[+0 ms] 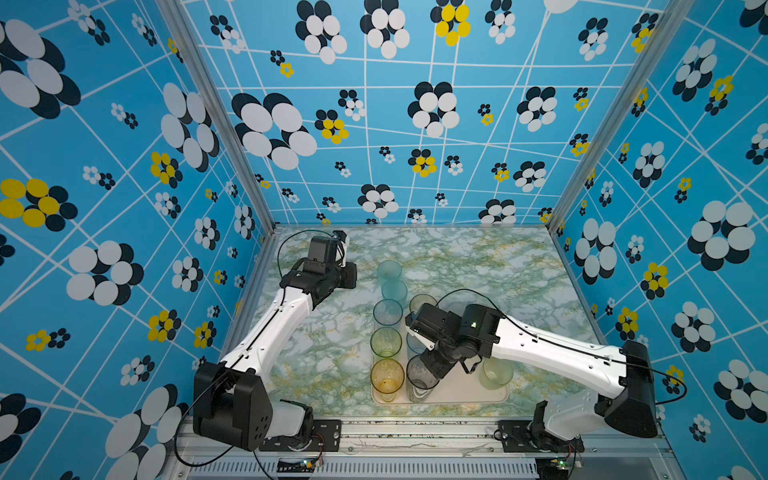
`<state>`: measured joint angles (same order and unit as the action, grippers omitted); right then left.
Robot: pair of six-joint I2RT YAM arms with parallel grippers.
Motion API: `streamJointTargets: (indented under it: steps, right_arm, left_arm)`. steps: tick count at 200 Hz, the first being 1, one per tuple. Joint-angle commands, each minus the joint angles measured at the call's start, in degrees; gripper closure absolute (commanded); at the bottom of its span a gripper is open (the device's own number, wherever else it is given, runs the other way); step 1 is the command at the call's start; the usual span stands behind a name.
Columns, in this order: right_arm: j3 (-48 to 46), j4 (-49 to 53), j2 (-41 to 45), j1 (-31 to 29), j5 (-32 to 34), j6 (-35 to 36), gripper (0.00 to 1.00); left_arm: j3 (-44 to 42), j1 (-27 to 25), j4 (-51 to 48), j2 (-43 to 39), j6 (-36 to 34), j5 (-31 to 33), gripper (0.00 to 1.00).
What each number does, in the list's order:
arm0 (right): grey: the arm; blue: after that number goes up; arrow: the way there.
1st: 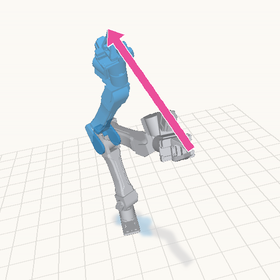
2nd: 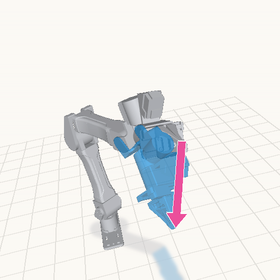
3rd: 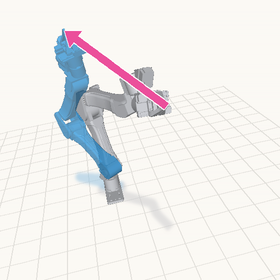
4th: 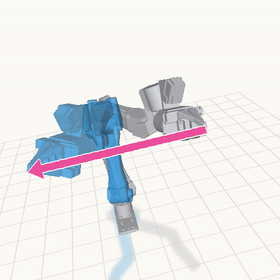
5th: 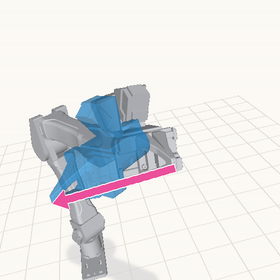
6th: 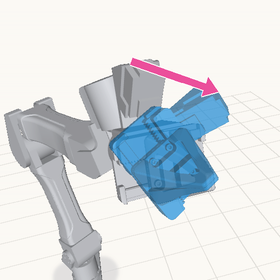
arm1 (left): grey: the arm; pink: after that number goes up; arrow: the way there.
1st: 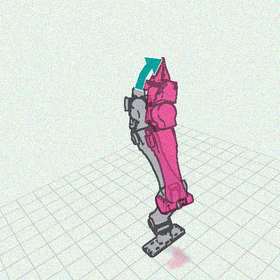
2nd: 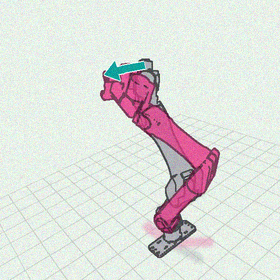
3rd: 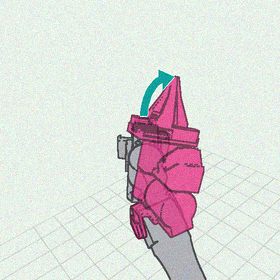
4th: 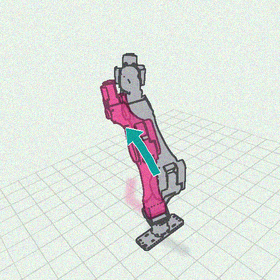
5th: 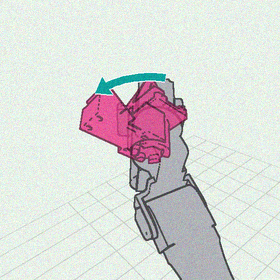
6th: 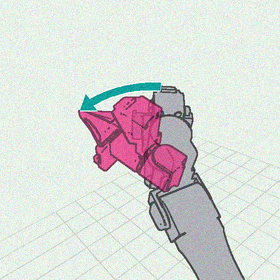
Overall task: Place the glasses into the tray
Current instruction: 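Lower the grey cup onto the tray beside the light-blue cup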
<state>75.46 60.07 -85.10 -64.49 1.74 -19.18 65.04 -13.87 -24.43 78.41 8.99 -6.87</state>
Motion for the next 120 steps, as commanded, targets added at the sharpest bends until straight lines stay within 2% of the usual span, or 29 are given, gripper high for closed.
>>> streamJointTargets:
  steps: [1, 36, 120]
  right_arm:
    - [-0.44, -0.83, -0.83, -0.45, 1.63, -1.2, 1.0]
    - [-0.93, -1.08, -1.29, -0.46, 3.09, -2.04, 1.0]
    - [-2.71, -1.8, -1.95, -0.93, 1.9, -2.97, 1.0]
  left_arm:
    - [1.6, 0.51, -1.04, -0.54, -0.21, -0.77, 0.71]
    - [1.45, 0.51, -1.06, -0.63, -0.24, -0.68, 0.71]
    - [1.24, 0.51, -0.94, -0.72, -0.21, -0.86, 0.71]
